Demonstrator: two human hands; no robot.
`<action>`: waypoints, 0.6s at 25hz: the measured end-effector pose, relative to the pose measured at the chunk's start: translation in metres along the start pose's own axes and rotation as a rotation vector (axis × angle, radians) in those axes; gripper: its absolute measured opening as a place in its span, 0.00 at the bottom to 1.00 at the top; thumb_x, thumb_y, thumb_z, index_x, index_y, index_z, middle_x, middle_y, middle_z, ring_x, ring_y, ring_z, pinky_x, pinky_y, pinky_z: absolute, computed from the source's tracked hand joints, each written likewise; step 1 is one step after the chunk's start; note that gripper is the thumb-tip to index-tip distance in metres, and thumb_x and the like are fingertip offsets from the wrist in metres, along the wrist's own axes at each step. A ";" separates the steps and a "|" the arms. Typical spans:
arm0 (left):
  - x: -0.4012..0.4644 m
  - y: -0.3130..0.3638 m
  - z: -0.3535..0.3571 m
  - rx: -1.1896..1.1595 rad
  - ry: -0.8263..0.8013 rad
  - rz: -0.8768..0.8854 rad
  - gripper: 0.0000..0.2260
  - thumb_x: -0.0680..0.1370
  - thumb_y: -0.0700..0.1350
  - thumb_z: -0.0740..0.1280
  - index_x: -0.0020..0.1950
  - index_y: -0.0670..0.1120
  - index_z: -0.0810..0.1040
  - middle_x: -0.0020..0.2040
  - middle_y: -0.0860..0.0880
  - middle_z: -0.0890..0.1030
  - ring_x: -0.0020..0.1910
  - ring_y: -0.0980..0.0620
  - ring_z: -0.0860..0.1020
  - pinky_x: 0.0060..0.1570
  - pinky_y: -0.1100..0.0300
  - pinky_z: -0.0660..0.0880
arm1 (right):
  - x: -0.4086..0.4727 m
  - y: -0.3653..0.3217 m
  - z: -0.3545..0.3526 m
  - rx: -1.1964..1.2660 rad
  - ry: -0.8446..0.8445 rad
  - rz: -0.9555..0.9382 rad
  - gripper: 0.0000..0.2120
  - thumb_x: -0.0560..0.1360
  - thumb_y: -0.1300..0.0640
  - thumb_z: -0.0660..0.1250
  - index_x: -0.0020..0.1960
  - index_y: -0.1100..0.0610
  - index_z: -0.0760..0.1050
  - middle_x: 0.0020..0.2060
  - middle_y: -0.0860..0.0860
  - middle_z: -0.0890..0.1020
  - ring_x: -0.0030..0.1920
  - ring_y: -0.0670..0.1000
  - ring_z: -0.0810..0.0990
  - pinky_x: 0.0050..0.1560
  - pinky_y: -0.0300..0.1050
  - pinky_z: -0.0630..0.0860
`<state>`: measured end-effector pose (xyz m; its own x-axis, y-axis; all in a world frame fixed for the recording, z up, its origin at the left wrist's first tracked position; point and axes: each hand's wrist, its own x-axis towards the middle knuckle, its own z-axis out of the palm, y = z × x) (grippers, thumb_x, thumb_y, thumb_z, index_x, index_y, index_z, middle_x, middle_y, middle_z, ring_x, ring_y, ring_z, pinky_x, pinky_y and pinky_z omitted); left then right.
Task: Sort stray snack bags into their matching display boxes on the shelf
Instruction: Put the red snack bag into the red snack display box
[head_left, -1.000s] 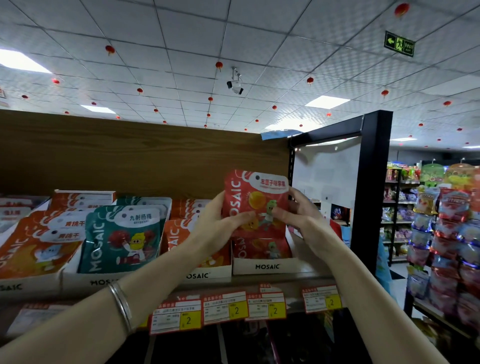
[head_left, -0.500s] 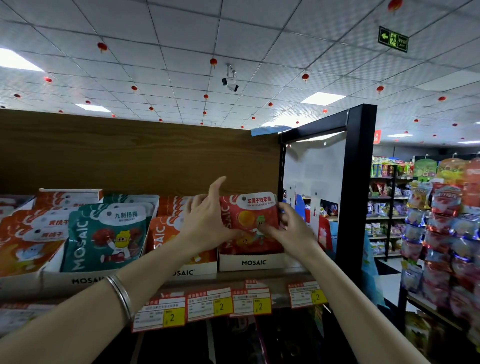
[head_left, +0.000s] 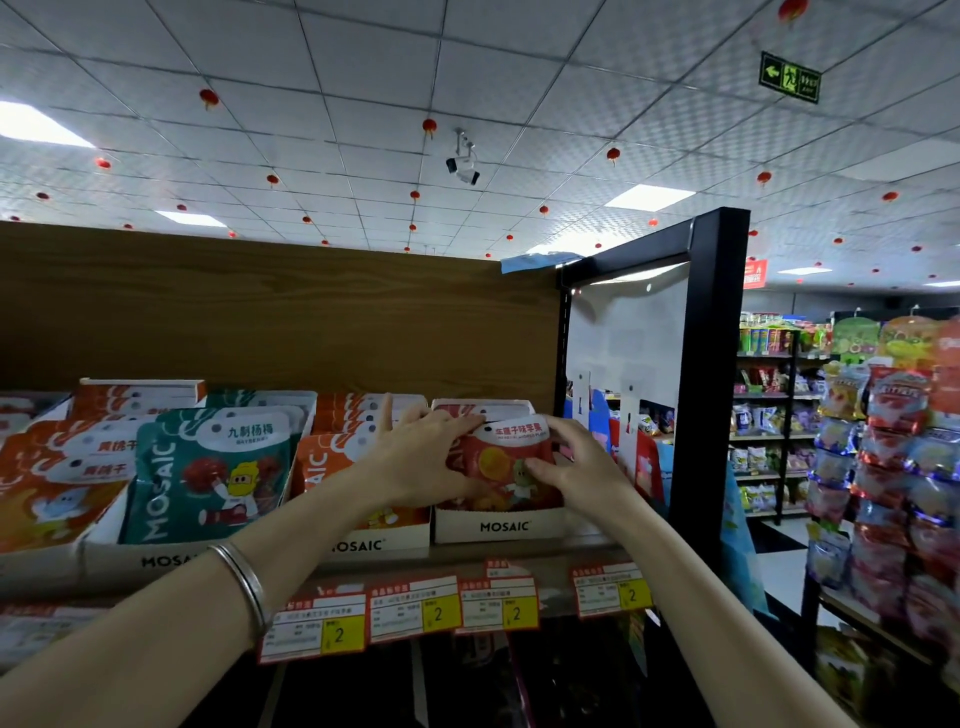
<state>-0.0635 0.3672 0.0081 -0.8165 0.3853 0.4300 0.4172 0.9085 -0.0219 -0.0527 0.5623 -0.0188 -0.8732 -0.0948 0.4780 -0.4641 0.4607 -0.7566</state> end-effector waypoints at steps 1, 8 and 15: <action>-0.001 0.000 0.001 0.020 0.022 0.005 0.37 0.71 0.68 0.64 0.76 0.57 0.56 0.73 0.51 0.67 0.75 0.46 0.55 0.70 0.37 0.34 | -0.001 0.000 -0.001 0.026 -0.020 0.007 0.27 0.76 0.60 0.66 0.71 0.49 0.62 0.62 0.44 0.67 0.65 0.45 0.64 0.56 0.40 0.70; -0.005 0.004 0.000 0.021 0.048 0.021 0.33 0.69 0.70 0.63 0.72 0.60 0.65 0.68 0.51 0.72 0.73 0.46 0.60 0.70 0.37 0.35 | -0.004 0.001 -0.007 -0.011 -0.063 0.065 0.23 0.75 0.65 0.64 0.66 0.47 0.69 0.60 0.47 0.70 0.66 0.52 0.68 0.61 0.51 0.75; -0.011 0.009 -0.005 -0.044 0.059 -0.002 0.29 0.71 0.68 0.63 0.69 0.57 0.70 0.67 0.52 0.74 0.73 0.48 0.61 0.71 0.39 0.36 | -0.005 -0.009 -0.008 -0.029 0.018 0.070 0.18 0.75 0.54 0.66 0.64 0.46 0.72 0.60 0.47 0.73 0.60 0.51 0.73 0.58 0.52 0.76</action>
<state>-0.0487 0.3705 0.0072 -0.7931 0.3718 0.4825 0.4334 0.9010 0.0181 -0.0426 0.5662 -0.0110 -0.9005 -0.0459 0.4324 -0.3973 0.4907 -0.7755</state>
